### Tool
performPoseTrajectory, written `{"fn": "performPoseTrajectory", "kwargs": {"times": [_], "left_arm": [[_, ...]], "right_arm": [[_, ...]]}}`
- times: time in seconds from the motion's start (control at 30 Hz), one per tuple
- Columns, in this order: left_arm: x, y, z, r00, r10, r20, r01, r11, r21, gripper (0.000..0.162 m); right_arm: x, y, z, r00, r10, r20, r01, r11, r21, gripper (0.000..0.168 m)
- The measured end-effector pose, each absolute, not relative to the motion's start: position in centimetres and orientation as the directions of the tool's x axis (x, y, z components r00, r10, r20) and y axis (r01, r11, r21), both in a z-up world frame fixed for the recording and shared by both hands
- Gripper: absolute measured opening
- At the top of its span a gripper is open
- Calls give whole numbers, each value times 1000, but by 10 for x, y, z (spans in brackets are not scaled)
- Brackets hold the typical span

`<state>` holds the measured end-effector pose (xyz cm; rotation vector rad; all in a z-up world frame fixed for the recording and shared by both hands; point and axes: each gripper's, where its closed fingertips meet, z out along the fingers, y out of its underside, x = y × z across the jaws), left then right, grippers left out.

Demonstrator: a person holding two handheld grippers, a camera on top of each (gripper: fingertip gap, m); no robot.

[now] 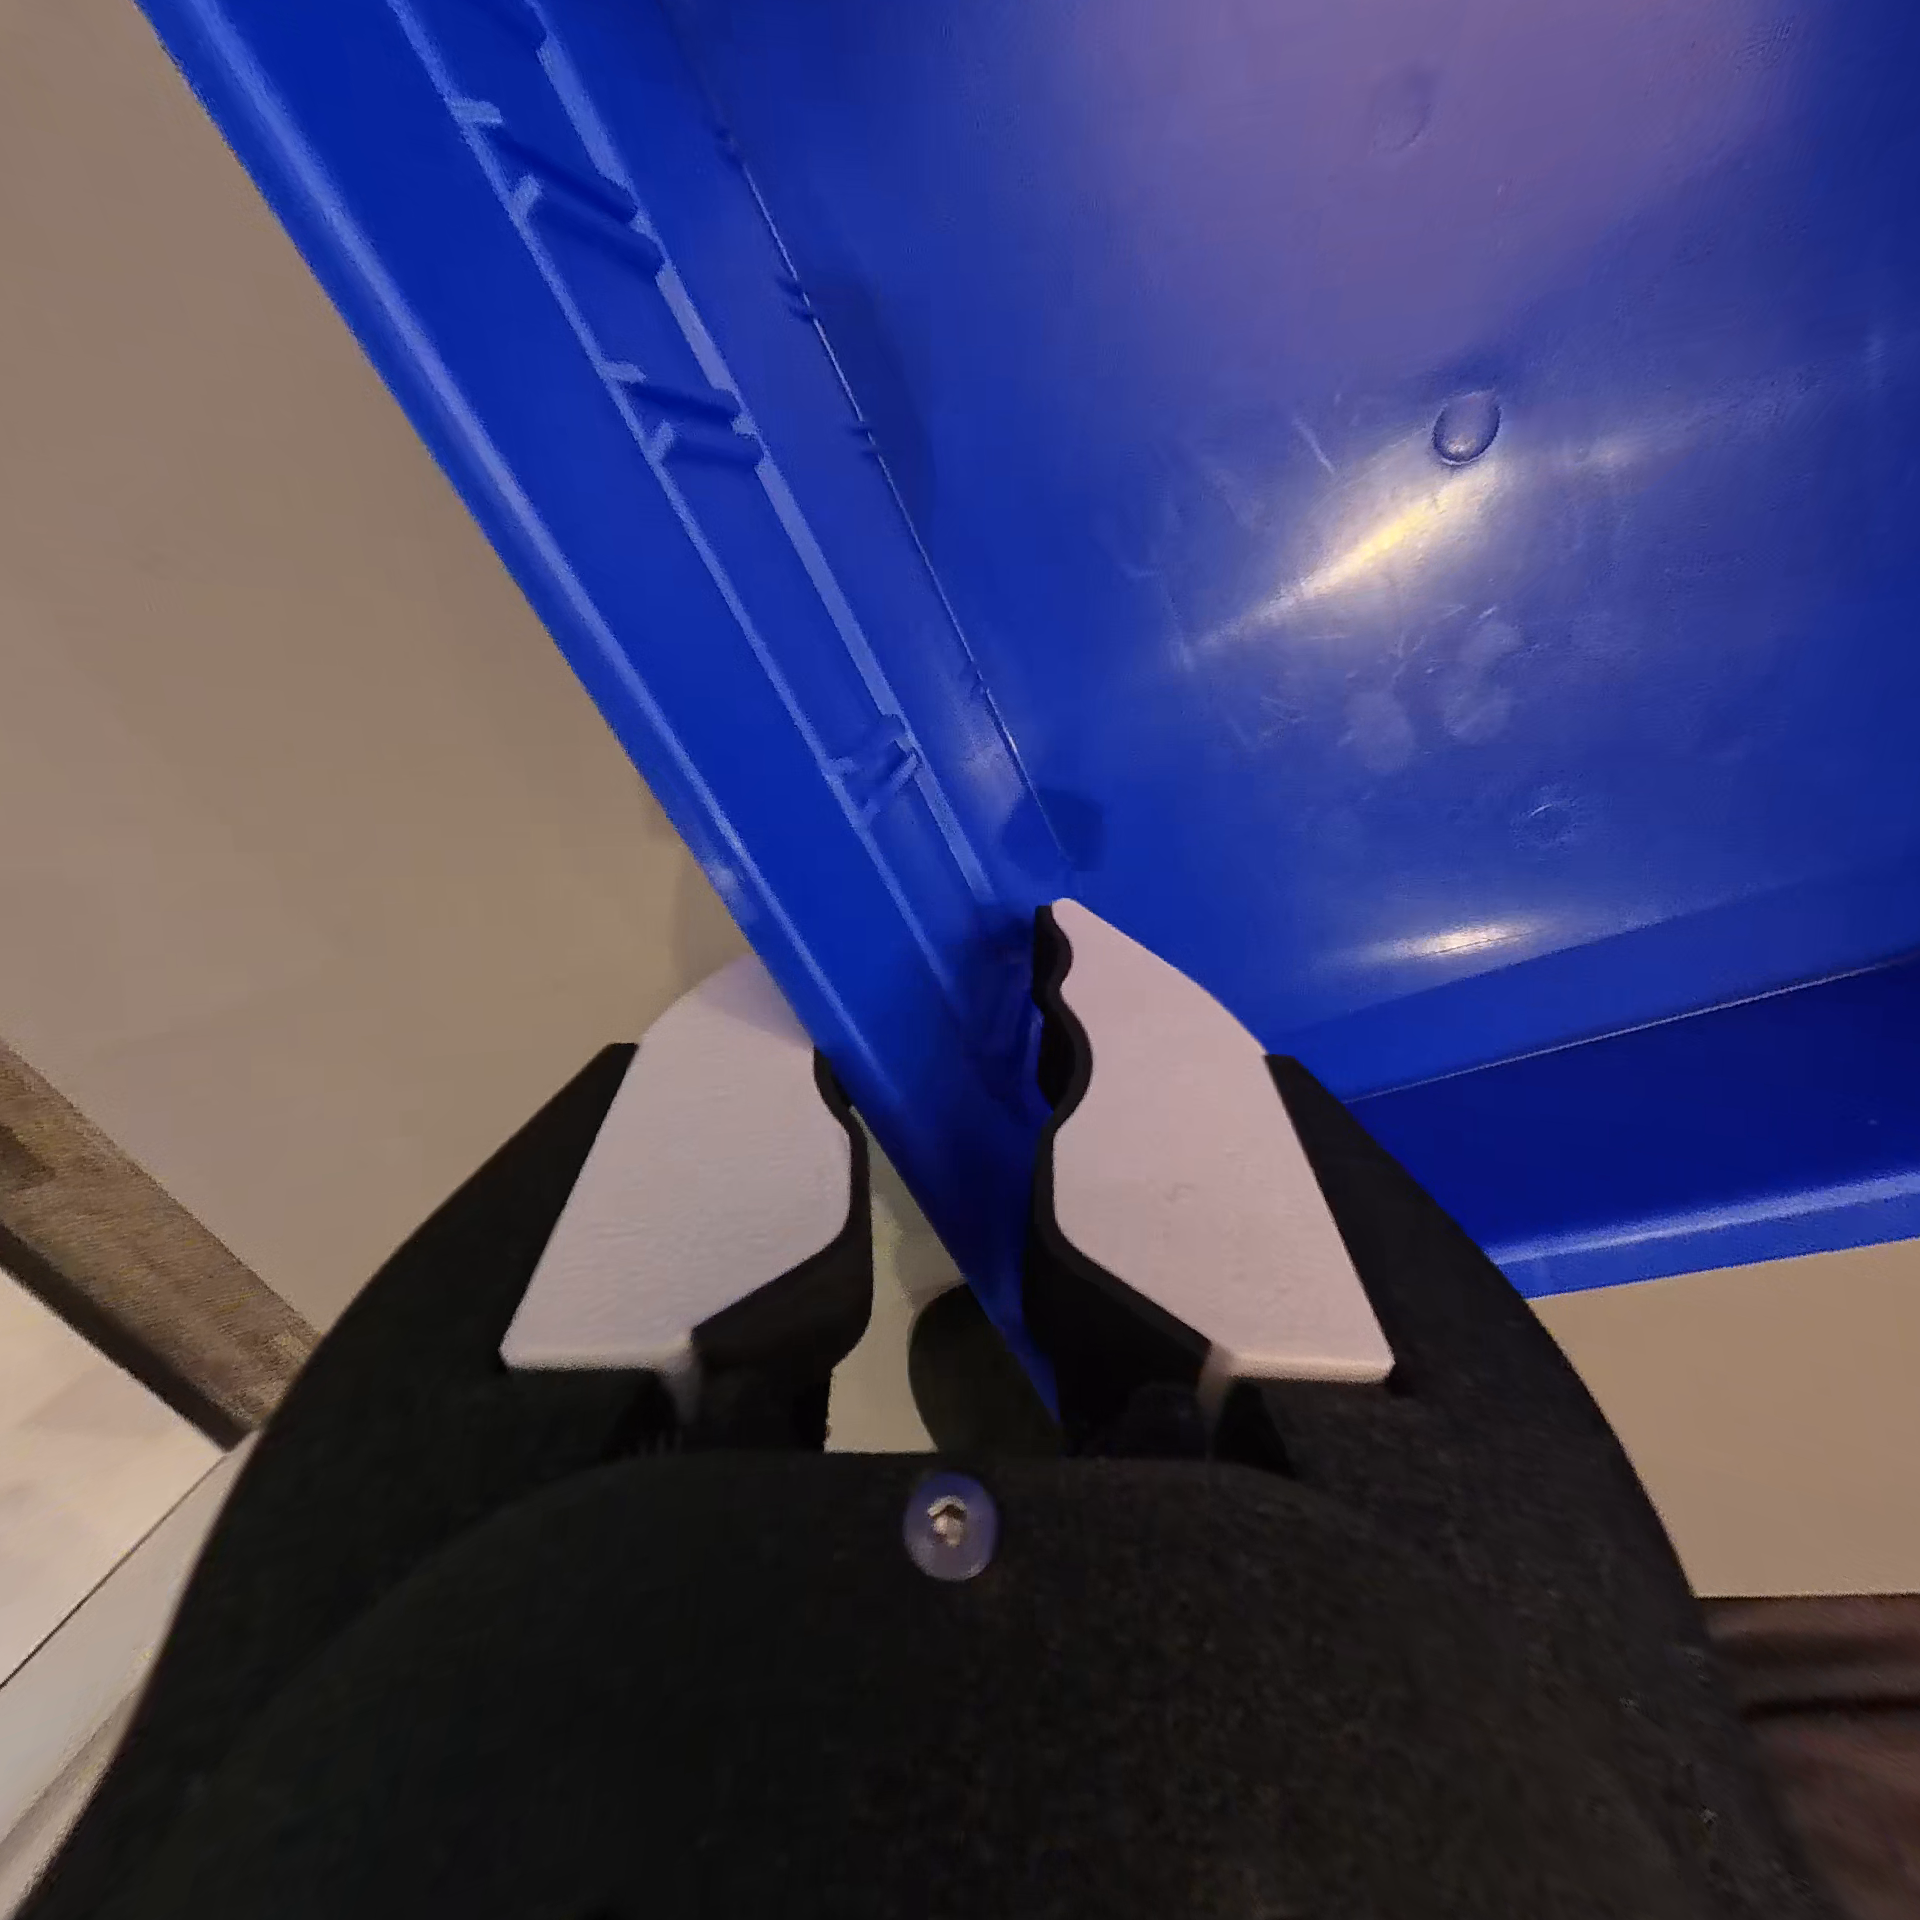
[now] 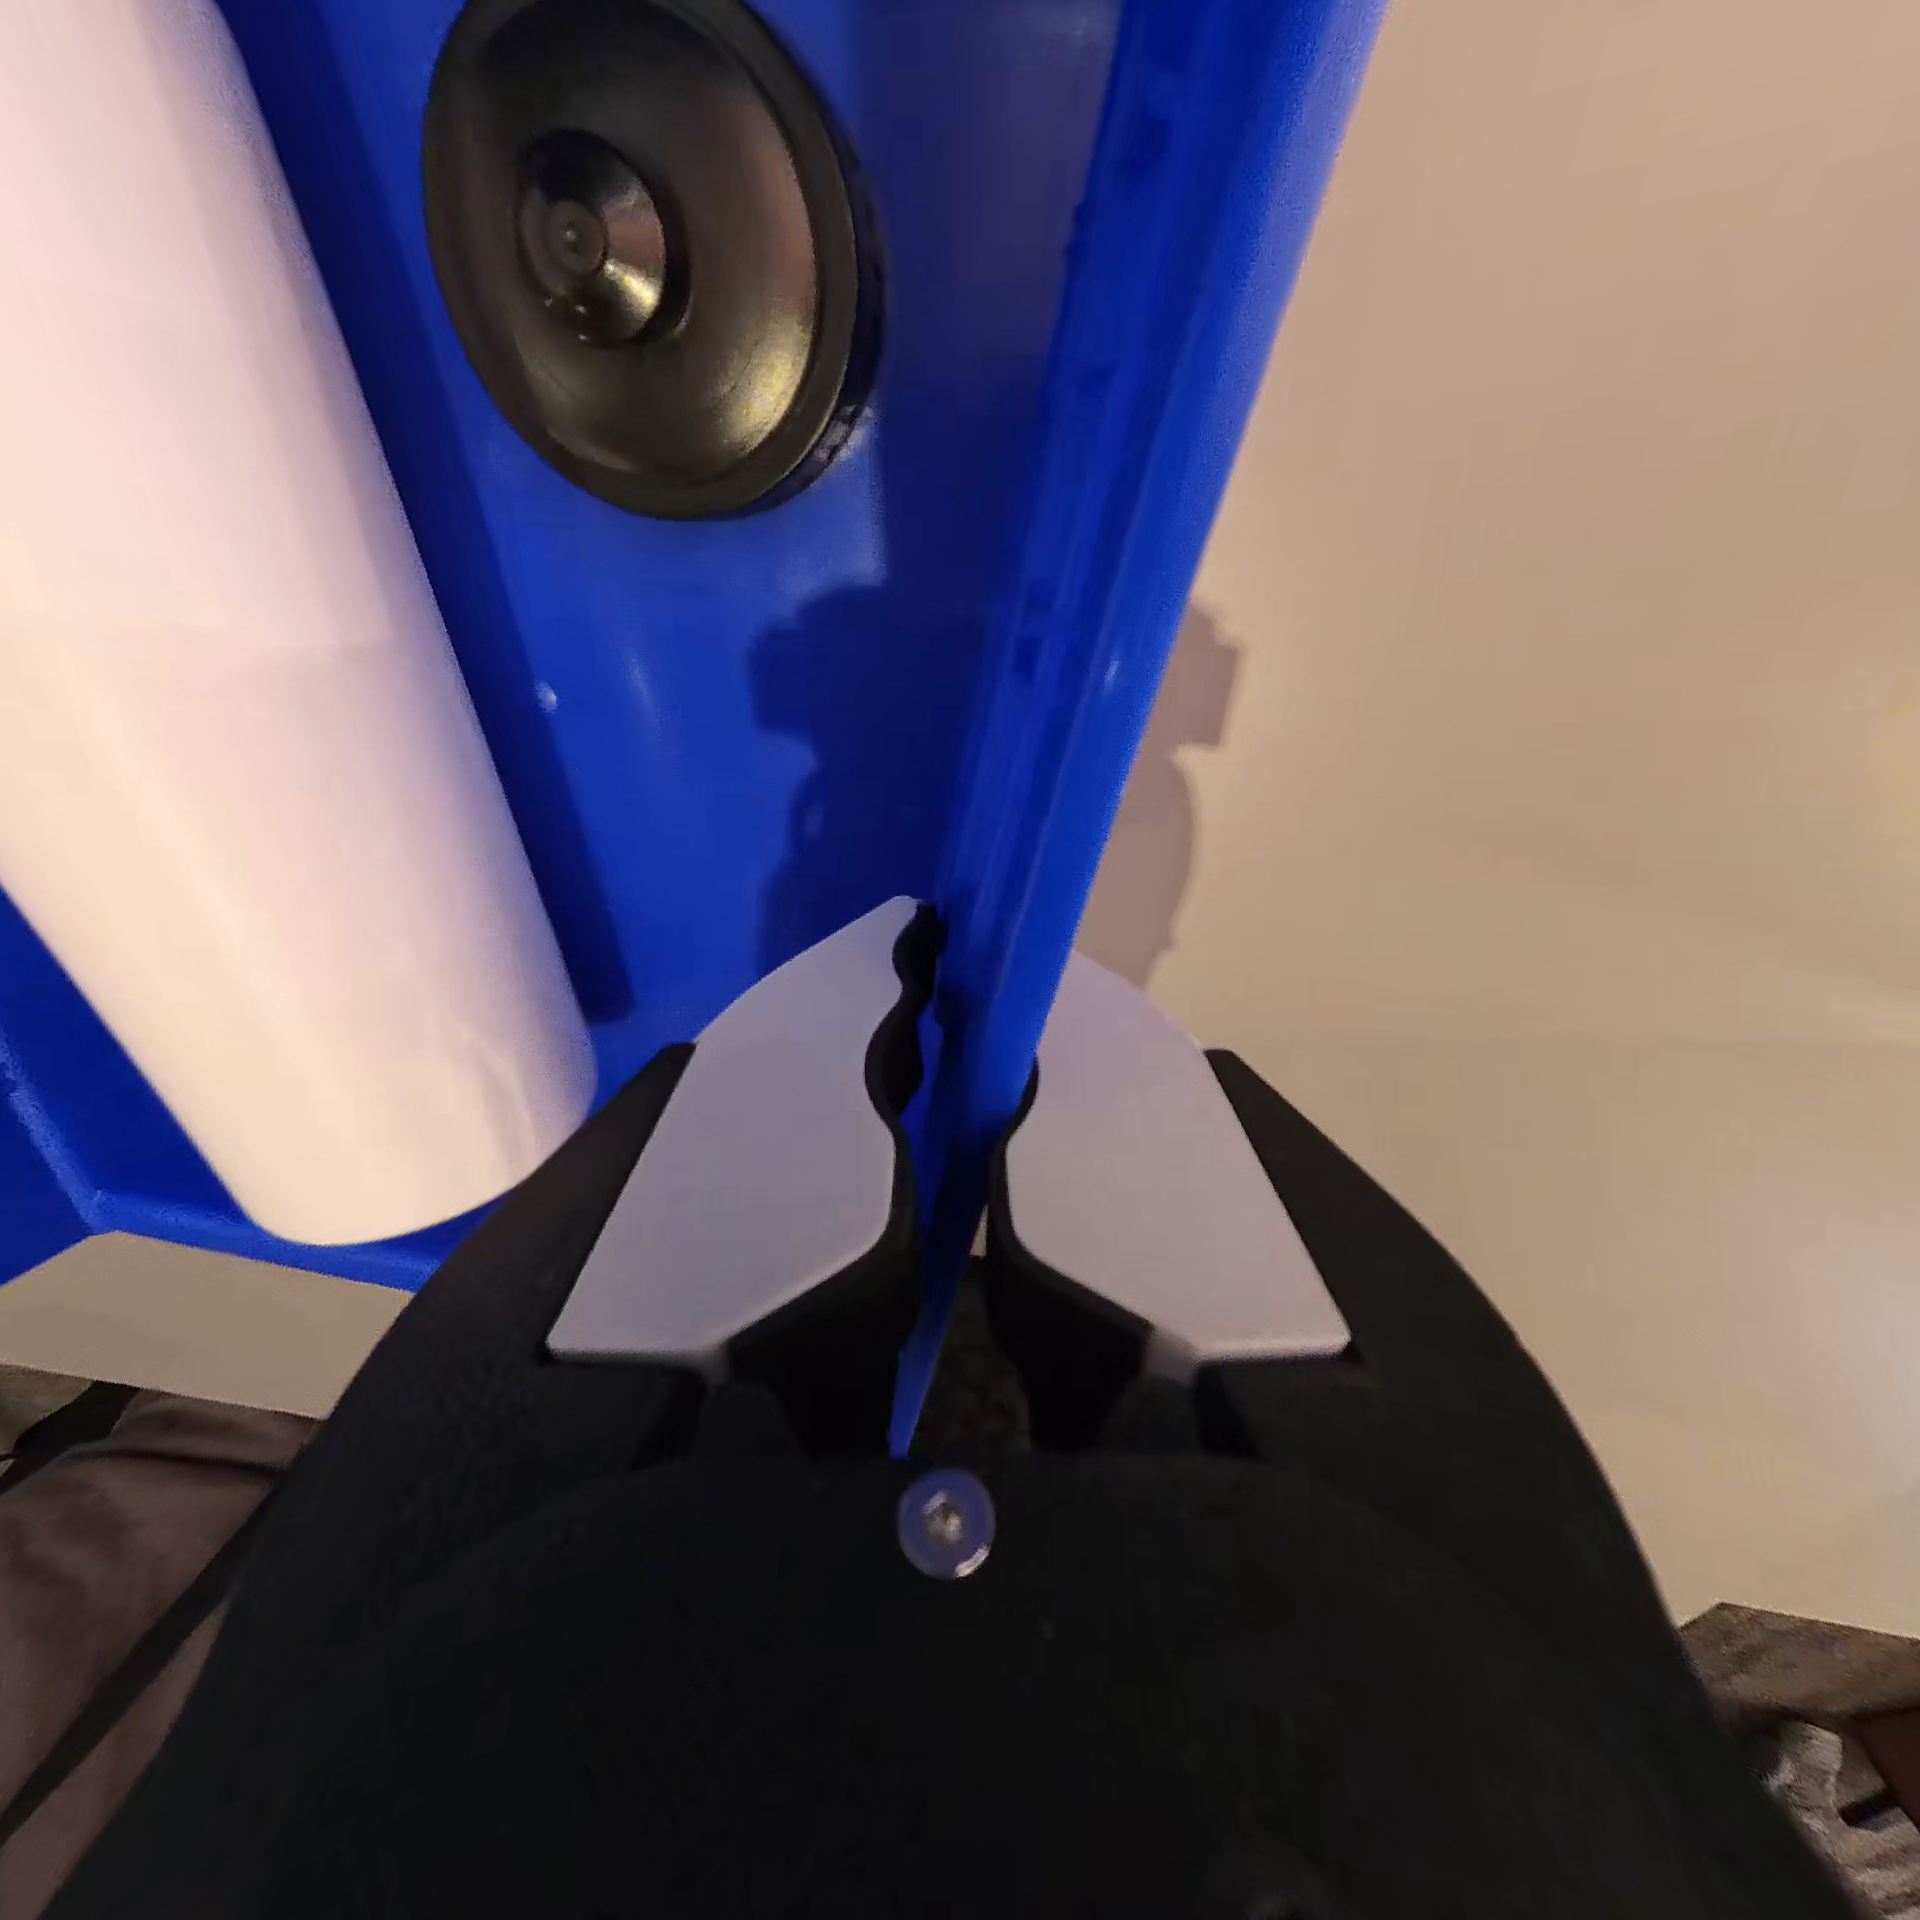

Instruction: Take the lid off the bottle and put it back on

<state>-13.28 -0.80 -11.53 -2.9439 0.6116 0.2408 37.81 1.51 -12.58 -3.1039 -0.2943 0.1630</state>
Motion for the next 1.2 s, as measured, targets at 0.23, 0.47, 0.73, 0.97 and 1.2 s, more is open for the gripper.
{"fn": "performPoseTrajectory", "kwargs": {"times": [0.23, 0.47, 0.73, 0.97, 1.2], "left_arm": [[-97, -13, -116, 878, -435, -199, -458, -885, -87, 35], [-74, -19, -117, 842, -495, -215, -521, -850, -83, 43], [-67, -32, -105, 835, -539, -111, -549, -831, -90, 44], [-67, -43, -47, 813, -577, -78, -571, -763, -303, 31], [-101, -61, 23, 833, -552, -26, -469, -680, -564, 29]], "right_arm": [[344, 24, -126, 950, 301, -83, 294, -952, -86, 14], [353, 34, -145, 940, 337, 45, 338, -941, -24, 35], [341, 32, -145, 945, 290, -150, 288, -957, -38, 8], [341, 29, -147, 944, 270, -188, 292, -951, 103, 6], [355, 16, -144, 960, 212, -186, 239, -962, 136, 6]]}}
